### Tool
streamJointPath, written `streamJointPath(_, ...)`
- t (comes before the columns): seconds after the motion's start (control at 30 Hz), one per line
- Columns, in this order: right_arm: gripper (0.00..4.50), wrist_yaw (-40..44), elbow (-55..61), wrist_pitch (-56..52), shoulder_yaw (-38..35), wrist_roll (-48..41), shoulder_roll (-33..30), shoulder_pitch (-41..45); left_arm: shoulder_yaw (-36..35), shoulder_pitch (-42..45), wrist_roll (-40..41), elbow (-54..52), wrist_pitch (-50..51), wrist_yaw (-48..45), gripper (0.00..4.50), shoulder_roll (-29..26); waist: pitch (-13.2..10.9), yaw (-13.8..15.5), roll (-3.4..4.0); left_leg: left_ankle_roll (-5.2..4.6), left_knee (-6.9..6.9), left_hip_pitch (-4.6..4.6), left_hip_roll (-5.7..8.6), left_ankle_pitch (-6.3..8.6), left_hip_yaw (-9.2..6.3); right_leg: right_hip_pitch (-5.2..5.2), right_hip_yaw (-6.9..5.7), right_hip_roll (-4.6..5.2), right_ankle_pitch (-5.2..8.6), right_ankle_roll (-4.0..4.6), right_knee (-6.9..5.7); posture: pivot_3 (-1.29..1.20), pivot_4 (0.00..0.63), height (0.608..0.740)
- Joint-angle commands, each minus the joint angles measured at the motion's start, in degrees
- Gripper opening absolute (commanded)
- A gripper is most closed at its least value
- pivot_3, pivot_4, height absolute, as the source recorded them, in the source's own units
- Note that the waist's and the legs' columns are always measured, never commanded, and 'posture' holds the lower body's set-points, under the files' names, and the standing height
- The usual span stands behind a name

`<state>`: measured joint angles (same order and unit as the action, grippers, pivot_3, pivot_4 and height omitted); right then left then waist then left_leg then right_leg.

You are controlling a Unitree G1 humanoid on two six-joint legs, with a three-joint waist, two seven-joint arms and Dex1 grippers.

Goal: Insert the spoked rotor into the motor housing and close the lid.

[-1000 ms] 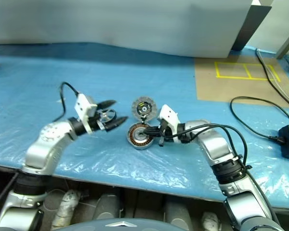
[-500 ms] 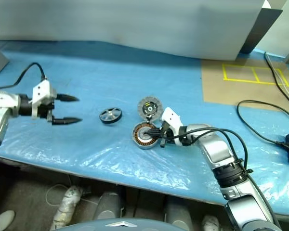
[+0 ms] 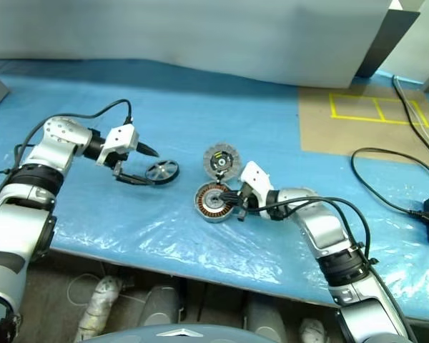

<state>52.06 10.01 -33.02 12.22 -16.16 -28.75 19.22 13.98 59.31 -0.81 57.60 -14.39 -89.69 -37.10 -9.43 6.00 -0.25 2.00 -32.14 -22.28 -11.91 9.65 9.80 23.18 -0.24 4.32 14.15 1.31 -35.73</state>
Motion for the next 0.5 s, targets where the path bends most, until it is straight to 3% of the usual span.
streamJointPath(0.03,0.05,0.20,9.57,-2.70,-5.34,-5.28,-2.17,-0.49,-0.69,3.23,-1.38,3.29,-2.46,0.55,4.50,0.49,-0.01,0.14,-0.01,0.00,-0.01,-0.01,0.01,0.00,0.00,0.00,0.00,0.00,0.00,0.00,0.00,0.00,0.150,0.740)
streamJointPath(0.2,0.05,0.21,17.06,-6.80,-9.31,-10.29,-5.26,-0.72,-0.42,4.16,-3.08,6.32,-2.66,0.49,4.50,1.35,-0.02,0.14,-0.03,0.00,0.00,0.04,-0.01,0.00,-0.01,-0.02,0.00,0.00,-0.01,-0.01,-0.01,0.00,0.150,0.740)
streamJointPath(0.5,0.05,-1.44,20.15,-4.73,-5.75,-6.72,-9.37,-1.96,-0.73,7.15,-6.27,10.97,-1.97,5.07,4.50,4.55,-0.06,0.34,-0.10,0.00,0.00,0.02,0.01,0.00,-0.03,-0.03,-0.01,0.02,-0.01,-0.01,0.01,0.00,0.150,0.740)
